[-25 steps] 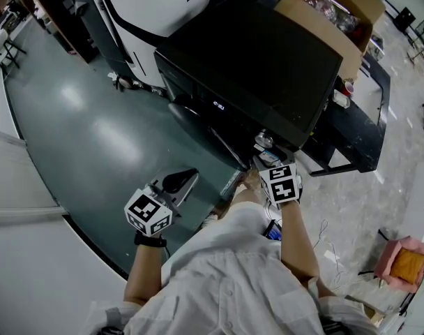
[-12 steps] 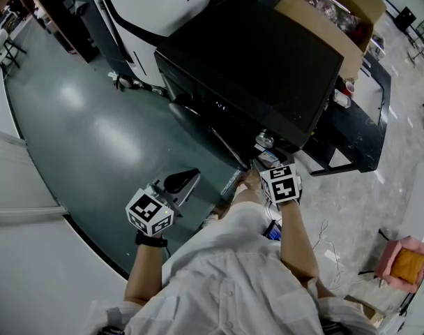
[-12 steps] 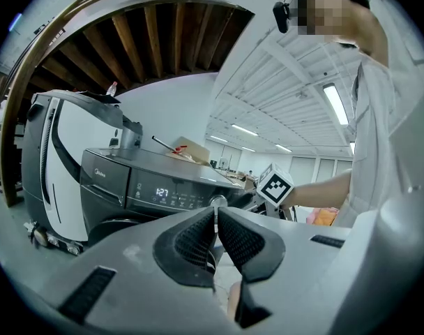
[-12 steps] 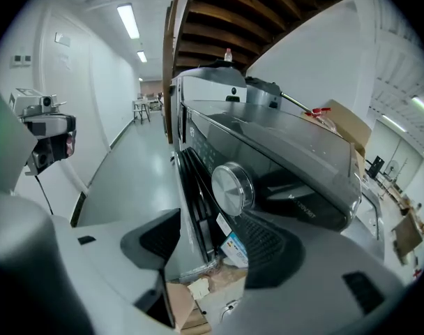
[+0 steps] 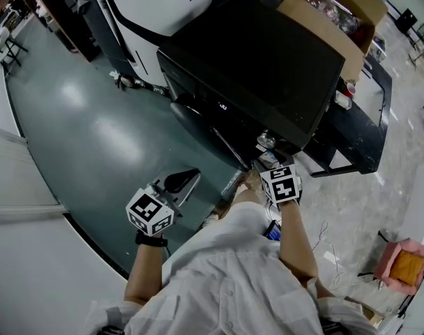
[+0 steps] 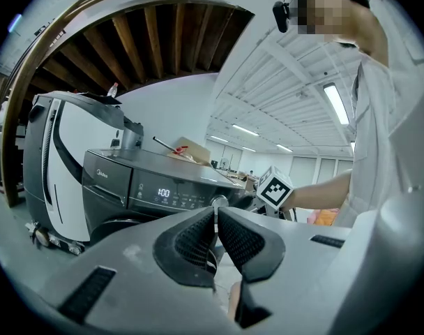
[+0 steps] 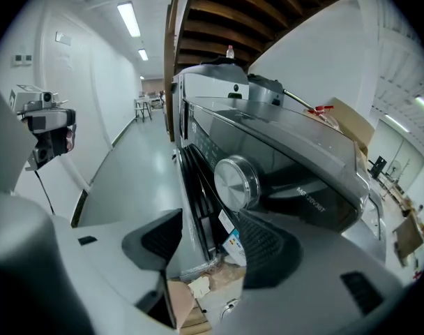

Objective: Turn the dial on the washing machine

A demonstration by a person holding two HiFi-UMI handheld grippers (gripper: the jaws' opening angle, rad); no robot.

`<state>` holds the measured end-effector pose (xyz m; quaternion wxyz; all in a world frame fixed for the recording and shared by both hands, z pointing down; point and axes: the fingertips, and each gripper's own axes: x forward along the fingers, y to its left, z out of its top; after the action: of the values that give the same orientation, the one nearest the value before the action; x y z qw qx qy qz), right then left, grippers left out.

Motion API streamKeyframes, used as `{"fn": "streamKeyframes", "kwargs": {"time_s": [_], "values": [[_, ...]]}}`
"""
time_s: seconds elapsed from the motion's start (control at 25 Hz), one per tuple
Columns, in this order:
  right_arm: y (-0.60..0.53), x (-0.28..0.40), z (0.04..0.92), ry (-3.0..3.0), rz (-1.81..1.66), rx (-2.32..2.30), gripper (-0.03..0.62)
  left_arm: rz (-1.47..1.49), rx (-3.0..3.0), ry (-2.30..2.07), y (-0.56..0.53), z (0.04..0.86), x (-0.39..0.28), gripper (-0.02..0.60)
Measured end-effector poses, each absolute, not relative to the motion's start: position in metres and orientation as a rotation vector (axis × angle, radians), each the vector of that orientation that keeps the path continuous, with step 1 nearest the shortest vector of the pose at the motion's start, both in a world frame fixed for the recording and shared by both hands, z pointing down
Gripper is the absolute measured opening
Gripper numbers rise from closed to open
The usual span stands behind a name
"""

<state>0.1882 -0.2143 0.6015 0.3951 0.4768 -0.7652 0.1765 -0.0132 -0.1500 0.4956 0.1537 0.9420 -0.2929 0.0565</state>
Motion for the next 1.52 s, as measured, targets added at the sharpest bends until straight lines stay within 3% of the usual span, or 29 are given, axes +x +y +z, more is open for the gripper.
{"fn": "streamKeyframes", "kwargs": {"time_s": [0.96,1.52], "values": [[-0.234,0.172,0.56,-2.02,0.241,1.237,0.264,0.167,2.719,-0.858,-0.148,0.488,-0.018,0.017],[-0.208,0.195,0.535,-2.145,0.353,1.364,0.215,0.163,2.745,-0.852,-0.155,0.481,-0.017,0.017]]}}
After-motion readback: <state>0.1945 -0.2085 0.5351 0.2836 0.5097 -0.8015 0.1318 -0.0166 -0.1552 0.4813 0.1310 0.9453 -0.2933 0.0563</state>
